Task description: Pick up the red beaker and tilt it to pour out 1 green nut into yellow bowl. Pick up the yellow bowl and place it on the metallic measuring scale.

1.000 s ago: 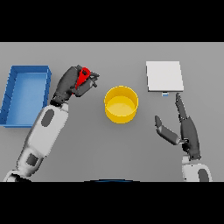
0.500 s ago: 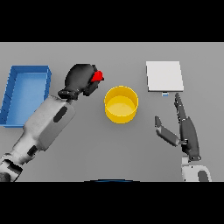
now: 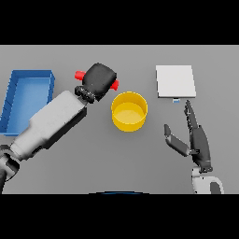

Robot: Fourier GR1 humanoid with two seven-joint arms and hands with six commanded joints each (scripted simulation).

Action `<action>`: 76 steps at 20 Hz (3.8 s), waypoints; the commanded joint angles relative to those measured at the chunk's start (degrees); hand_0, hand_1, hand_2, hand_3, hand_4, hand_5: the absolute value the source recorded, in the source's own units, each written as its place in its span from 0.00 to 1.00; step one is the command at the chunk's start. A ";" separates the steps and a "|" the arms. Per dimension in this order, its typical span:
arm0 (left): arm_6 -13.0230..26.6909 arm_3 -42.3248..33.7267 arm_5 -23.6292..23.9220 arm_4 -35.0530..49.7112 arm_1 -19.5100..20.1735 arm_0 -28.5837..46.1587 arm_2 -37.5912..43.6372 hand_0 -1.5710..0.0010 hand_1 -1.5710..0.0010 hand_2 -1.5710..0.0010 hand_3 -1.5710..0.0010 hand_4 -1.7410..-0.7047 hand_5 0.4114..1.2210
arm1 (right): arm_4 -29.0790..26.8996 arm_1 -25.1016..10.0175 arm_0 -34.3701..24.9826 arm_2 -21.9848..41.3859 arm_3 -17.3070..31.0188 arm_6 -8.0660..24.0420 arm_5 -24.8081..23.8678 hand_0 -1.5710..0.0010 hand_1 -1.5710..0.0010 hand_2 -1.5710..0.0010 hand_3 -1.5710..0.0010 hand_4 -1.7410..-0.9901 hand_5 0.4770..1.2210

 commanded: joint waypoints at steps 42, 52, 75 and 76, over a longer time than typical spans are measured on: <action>-13.57 29.78 -4.86 -1.14 6.12 -39.93 -12.54 0.00 0.00 0.02 0.12 0.02 1.00 | -0.35 1.28 -1.83 -0.65 2.42 -0.96 -1.30 1.00 1.00 1.00 1.00 0.72 0.16; -1.17 28.42 8.79 29.01 20.09 -22.22 11.45 0.00 0.00 0.00 0.10 0.00 1.00 | -0.45 0.09 -1.51 -0.59 3.28 -4.46 -0.38 1.00 1.00 1.00 1.00 0.69 0.15; 21.17 -7.54 38.99 49.84 29.46 22.09 10.74 0.00 0.00 0.00 0.01 0.07 0.61 | 1.34 -1.83 -1.11 0.14 3.20 -4.33 0.22 1.00 1.00 1.00 1.00 0.72 0.26; 21.19 -7.87 37.40 51.01 30.39 21.68 9.88 0.00 0.00 0.00 0.04 0.20 0.56 | 1.19 -2.03 -1.34 -0.14 3.03 -3.93 0.15 1.00 1.00 1.00 1.00 0.72 0.25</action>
